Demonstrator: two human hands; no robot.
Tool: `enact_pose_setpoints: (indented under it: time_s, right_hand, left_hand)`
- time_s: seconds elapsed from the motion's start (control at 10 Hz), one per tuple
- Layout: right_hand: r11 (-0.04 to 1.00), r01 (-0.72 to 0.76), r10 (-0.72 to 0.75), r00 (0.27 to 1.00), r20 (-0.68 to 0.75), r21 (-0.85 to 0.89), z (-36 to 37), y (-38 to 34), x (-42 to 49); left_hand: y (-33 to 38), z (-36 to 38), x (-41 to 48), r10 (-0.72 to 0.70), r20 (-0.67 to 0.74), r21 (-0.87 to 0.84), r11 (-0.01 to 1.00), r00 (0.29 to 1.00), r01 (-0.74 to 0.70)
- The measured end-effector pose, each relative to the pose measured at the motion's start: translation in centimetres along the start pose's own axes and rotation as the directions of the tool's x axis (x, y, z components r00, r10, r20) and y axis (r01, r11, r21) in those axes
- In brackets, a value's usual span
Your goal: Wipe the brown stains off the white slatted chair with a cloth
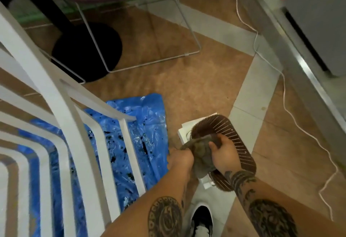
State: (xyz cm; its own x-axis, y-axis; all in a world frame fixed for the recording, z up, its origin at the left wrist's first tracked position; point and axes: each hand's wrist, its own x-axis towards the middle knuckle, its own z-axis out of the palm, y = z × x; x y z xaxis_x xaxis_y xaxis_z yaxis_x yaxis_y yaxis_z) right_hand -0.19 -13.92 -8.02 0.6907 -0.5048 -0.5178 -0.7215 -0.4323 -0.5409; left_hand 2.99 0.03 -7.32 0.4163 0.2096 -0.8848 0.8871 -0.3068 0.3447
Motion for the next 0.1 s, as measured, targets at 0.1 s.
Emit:
enact_pose_setpoints:
  time_s: [0.1]
  right_hand:
    - [0.999,0.027,-0.026,0.999,-0.032,0.03,-2.01,1.87,-4.71]
  left_hand:
    - [1.45,-1.37,-1.92,0.135,0.036,0.08,0.987,0.99,-0.137]
